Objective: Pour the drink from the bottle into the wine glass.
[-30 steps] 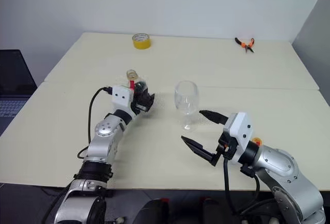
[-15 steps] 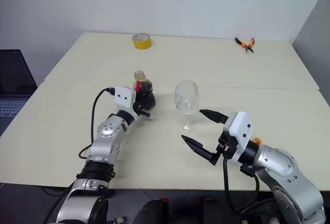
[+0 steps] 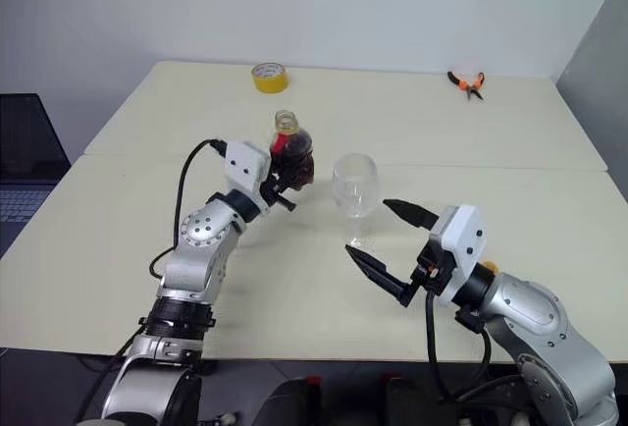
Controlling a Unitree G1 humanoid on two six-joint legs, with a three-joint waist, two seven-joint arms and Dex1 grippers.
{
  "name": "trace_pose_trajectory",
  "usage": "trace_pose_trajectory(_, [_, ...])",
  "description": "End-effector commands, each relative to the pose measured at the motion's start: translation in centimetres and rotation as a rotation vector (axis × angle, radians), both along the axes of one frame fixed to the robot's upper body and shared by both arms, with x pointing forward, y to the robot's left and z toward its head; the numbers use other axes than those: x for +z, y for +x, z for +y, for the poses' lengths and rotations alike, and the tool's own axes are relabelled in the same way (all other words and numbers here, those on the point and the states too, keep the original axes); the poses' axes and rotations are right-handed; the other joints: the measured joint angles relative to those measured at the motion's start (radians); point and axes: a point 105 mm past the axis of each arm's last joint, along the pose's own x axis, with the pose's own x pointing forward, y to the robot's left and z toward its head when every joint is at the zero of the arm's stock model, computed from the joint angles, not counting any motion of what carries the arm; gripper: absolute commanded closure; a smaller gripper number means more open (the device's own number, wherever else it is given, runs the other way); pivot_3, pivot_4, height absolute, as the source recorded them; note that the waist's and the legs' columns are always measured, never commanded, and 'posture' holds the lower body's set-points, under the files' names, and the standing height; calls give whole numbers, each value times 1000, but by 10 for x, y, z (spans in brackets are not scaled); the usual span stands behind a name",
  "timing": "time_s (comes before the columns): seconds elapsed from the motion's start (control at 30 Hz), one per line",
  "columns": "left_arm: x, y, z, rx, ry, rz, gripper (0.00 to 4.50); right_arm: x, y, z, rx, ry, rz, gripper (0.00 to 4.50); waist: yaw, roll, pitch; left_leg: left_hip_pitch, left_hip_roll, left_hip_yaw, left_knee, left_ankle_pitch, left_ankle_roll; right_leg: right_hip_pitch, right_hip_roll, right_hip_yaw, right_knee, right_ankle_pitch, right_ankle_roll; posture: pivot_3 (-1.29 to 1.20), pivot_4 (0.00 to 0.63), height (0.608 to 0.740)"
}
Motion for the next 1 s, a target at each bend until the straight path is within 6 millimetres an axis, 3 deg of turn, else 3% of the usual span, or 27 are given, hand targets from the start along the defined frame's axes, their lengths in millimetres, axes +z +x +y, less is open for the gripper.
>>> trace_pose_trajectory(0.03, [33, -4, -11, -60, 93, -164, 3791, 19, -1, -2, -30, 31, -61, 0, 1, 0, 0, 0, 0, 0, 0, 0, 0, 0, 0, 0, 0, 0, 0, 0, 150, 740])
trace_pose_trajectory(0.27, [52, 1, -22, -115, 327, -353, 3816, 25, 5, 1, -57, 12, -74, 0, 1, 0, 0, -1, 0, 0, -1, 0, 0, 0, 0, 0, -1, 0, 0, 0, 150, 740])
trace_pose_trajectory(0.6, [66, 6, -18, -107, 549, -568, 3833, 23, 4, 6, -41, 8, -72, 0, 0, 0, 0, -1, 0, 1, 0, 0, 1, -1, 0, 0, 0, 0, 0, 0, 150, 740])
trace_pose_trajectory(1.0, [73, 6, -20, -119, 680, -721, 3853, 22, 6, 5, -46, 9, -68, 0, 0, -1, 0, -1, 0, 1, 0, 0, 1, -1, 0, 0, 0, 0, 0, 0, 150, 740])
